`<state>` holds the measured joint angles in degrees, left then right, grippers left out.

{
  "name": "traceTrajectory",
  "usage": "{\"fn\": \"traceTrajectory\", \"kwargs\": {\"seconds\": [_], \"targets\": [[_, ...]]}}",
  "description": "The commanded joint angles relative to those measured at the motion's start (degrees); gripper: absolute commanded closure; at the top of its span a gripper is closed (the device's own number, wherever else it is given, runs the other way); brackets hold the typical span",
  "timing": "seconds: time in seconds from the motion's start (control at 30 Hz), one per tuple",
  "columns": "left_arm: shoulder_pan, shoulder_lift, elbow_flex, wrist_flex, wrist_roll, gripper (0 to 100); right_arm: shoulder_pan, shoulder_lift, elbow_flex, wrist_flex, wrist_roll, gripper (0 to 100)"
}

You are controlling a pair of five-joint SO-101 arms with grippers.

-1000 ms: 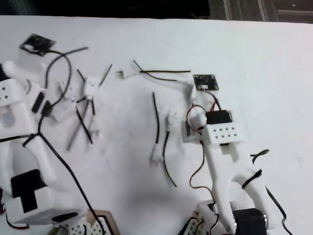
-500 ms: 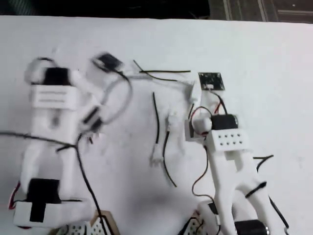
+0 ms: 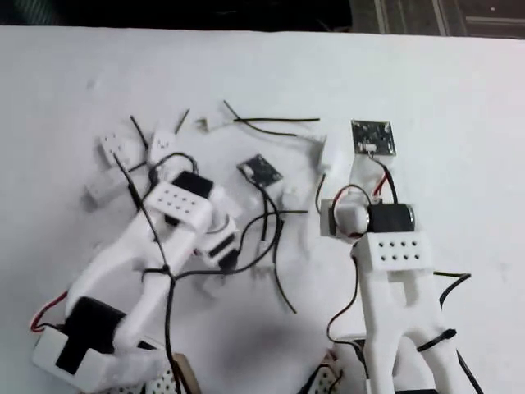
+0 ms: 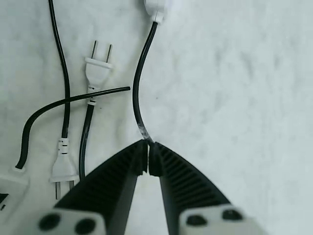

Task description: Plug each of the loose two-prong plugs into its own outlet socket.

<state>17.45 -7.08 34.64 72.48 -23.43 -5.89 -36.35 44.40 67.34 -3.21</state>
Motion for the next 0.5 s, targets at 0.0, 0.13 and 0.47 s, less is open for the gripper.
{"fn": "traceTrajectory", "kwargs": {"seconds": [0.0, 0.13, 0.47], "targets": [[-6.9, -2.33, -3.96, -0.7, -2.99, 75, 1.01, -1.54, -0.35, -0.31, 0.35, 98.1], [-14.73, -2.68, -8.62, 1.49, -7.82, 75, 0.75, -1.8, -0.26, -0.31, 0.35, 98.1], [-8.31, -2.68, -11.87, 14.68, -10.64, 76, 1.01, -1.98, -0.26, -0.31, 0.44, 98.1]]}}
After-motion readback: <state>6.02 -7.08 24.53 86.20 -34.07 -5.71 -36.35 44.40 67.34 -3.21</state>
